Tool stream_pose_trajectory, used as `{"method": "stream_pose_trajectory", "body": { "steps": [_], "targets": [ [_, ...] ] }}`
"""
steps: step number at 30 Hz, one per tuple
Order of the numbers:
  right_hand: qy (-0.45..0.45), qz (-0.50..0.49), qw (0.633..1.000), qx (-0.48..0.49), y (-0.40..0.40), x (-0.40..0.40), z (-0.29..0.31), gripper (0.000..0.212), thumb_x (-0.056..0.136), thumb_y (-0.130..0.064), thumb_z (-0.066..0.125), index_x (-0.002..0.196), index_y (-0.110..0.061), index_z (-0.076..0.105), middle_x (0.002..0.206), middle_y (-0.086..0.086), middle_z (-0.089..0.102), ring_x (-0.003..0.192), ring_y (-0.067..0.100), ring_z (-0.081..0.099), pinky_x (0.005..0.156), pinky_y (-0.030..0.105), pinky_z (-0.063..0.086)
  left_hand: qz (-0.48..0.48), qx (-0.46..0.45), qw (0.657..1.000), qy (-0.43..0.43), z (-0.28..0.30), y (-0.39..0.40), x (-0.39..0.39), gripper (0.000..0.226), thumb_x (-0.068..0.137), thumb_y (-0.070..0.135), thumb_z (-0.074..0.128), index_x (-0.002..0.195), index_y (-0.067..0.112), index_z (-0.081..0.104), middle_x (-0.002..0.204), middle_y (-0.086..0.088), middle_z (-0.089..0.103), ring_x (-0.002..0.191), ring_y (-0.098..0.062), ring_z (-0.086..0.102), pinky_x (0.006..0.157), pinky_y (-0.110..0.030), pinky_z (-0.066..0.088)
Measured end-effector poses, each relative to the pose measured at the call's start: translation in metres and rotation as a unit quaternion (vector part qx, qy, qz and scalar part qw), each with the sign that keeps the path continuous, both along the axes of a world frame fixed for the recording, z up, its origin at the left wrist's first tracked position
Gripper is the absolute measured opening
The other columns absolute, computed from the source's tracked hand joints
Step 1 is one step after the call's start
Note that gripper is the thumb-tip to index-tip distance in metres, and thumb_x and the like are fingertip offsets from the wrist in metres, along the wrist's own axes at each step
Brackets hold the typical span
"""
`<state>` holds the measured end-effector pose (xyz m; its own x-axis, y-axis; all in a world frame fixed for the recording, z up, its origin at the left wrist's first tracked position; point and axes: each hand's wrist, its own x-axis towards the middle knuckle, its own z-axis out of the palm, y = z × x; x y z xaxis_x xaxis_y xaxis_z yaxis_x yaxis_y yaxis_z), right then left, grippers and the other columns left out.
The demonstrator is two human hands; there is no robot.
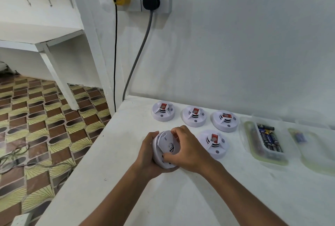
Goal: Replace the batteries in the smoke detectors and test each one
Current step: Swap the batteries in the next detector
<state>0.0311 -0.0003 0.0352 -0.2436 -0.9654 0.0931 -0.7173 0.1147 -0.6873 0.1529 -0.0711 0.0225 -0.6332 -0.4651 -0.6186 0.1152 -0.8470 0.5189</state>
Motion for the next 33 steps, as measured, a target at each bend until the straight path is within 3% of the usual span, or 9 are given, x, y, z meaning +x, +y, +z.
{"method": "stream_pose_trajectory", "body": {
  "steps": [6,9,13,18,21,23,26,30,33],
  "targets": [
    [-0.044,-0.041,0.984,-0.169,-0.001,0.011,-0.016,0.064,0.065,-0.04,0.069,0.122,-0.017,0.052,0.109,-0.008,0.053,0.1,0.005,0.052,0.081,0.01,0.046,0.03,-0.018,0.998,0.048,0.002,-0.012,0.003,0.052,0.088,0.045,0.043,0.072,0.009,0.077,0.082,-0.016,0.074,0.087,-0.033,0.06,0.082,-0.045,0.045],
    [-0.09,-0.08,0.957,-0.263,-0.004,0.014,-0.027,0.064,0.069,-0.035,0.069,0.125,-0.008,0.054,0.115,-0.004,0.058,0.103,0.007,0.057,0.082,0.012,0.049,0.063,-0.003,0.996,0.064,0.001,-0.022,0.009,0.048,0.088,0.047,0.043,0.092,0.009,0.072,0.093,-0.018,0.072,0.092,-0.037,0.058,0.082,-0.049,0.044],
    [-0.212,-0.188,0.94,-0.191,-0.023,0.008,-0.023,0.044,0.07,-0.026,0.073,0.112,-0.022,0.058,0.107,-0.009,0.064,0.094,0.01,0.06,0.07,0.015,0.052,0.127,0.019,0.988,0.085,-0.005,-0.039,0.02,0.046,0.086,0.047,0.047,0.11,0.01,0.063,0.121,-0.021,0.06,0.114,-0.041,0.051,0.086,-0.054,0.044],
    [-0.022,-0.133,0.991,0.006,-0.059,-0.015,-0.039,0.019,0.074,-0.026,0.068,0.079,-0.015,0.054,0.079,0.0,0.059,0.077,0.022,0.055,0.064,0.028,0.044,0.167,0.001,0.98,0.107,-0.008,-0.056,0.033,0.045,0.085,0.046,0.048,0.111,0.012,0.062,0.125,-0.021,0.058,0.121,-0.043,0.049,0.087,-0.056,0.045],
    [0.138,-0.093,0.983,0.077,-0.067,-0.014,-0.049,0.022,0.08,-0.026,0.059,0.095,-0.01,0.06,0.099,0.011,0.067,0.098,0.034,0.057,0.079,0.035,0.045,0.172,-0.012,0.978,0.117,-0.006,-0.059,0.032,0.05,0.082,0.045,0.051,0.12,0.014,0.061,0.129,-0.02,0.057,0.122,-0.043,0.049,0.085,-0.056,0.047],
    [0.156,-0.082,0.982,0.065,-0.066,-0.012,-0.053,0.03,0.087,-0.028,0.057,0.112,-0.012,0.059,0.117,0.008,0.063,0.112,0.031,0.054,0.088,0.035,0.042,0.173,-0.018,0.977,0.124,-0.005,-0.058,0.029,0.053,0.079,0.044,0.053,0.123,0.015,0.06,0.13,-0.02,0.057,0.123,-0.042,0.049,0.088,-0.056,0.046],
    [-0.01,-0.12,0.993,0.0,-0.05,-0.013,-0.04,0.039,0.092,-0.031,0.059,0.128,-0.014,0.056,0.133,0.002,0.058,0.122,0.02,0.052,0.1,0.031,0.042,0.158,-0.03,0.977,0.138,0.002,-0.047,0.016,0.048,0.082,0.045,0.05,0.117,0.014,0.062,0.128,-0.02,0.057,0.124,-0.043,0.048,0.097,-0.056,0.042],
    [-0.143,-0.162,0.968,-0.131,-0.01,-0.034,-0.008,0.008,0.09,-0.013,0.063,0.097,-0.017,0.062,0.106,-0.001,0.068,0.099,0.011,0.063,0.072,0.009,0.047,0.125,-0.05,0.978,0.158,0.014,-0.021,-0.023,0.049,0.078,0.044,0.051,0.112,0.013,0.067,0.126,-0.021,0.06,0.122,-0.042,0.05,0.097,-0.055,0.042],
    [-0.175,-0.149,0.963,-0.138,0.028,-0.068,0.007,0.007,0.089,-0.012,0.065,0.089,-0.018,0.063,0.095,-0.008,0.067,0.089,0.002,0.062,0.07,0.01,0.048,0.099,-0.079,0.977,0.171,0.025,0.012,-0.069,0.046,0.085,0.045,0.046,0.096,0.012,0.076,0.111,-0.019,0.069,0.107,-0.038,0.058,0.093,-0.053,0.045]
  ]
}}
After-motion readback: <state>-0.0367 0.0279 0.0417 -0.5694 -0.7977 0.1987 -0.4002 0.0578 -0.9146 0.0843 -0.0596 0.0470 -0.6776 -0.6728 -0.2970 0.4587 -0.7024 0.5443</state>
